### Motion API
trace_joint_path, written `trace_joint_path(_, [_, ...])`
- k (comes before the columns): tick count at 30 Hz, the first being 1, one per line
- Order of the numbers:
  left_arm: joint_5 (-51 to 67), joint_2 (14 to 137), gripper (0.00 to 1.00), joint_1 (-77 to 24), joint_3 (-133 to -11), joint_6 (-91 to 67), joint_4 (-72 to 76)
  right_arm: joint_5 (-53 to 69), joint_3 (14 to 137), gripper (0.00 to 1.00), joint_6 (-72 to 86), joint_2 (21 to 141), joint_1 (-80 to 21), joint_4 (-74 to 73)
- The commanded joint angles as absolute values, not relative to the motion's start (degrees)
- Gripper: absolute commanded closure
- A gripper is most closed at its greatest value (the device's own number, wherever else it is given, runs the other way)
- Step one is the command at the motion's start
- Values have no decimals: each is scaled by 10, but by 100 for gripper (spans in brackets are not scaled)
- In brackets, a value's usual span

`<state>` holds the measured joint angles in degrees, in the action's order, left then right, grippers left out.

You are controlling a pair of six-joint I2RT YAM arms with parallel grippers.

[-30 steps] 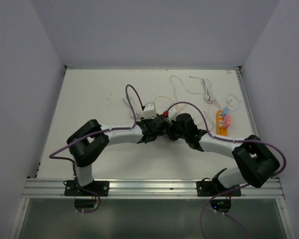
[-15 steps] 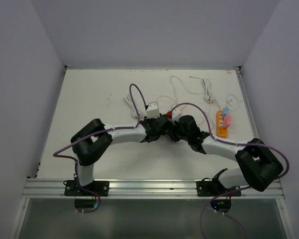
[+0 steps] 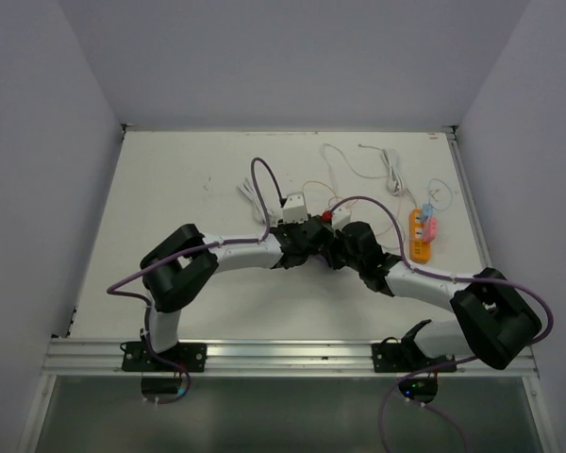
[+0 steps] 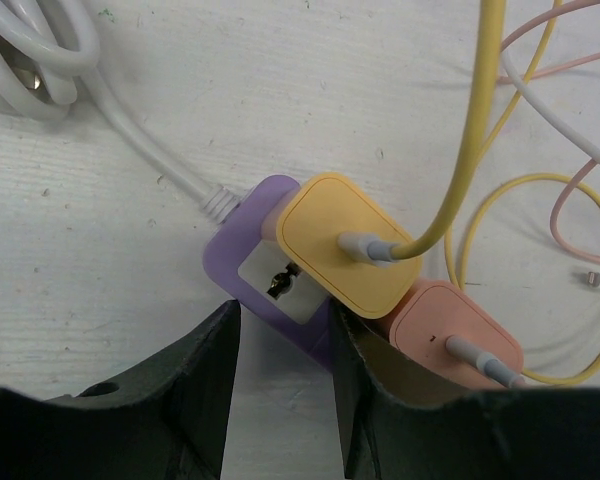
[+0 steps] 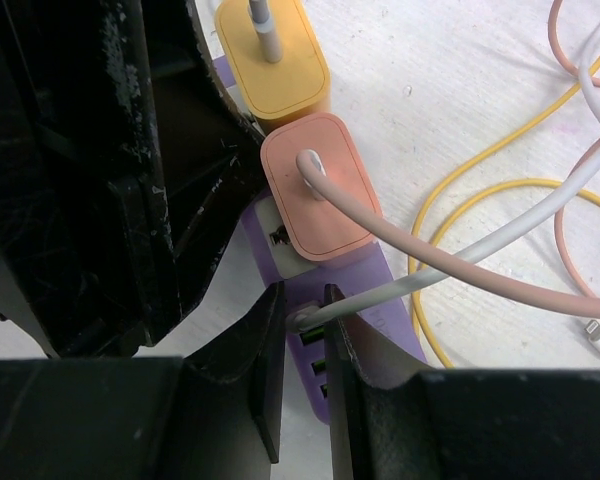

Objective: Pull the plug off the socket

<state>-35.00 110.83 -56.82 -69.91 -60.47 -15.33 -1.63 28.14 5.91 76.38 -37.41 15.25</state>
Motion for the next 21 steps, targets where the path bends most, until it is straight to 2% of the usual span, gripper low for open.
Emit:
trace_joint_path(1, [-288,1187,56,-570,-671,-585,-272,19,309,100,60,713,-388,252])
trace_joint_path(21, [-298,1202,56,-576,-690,-597,-298,-4,327,100,28,654,-406,183])
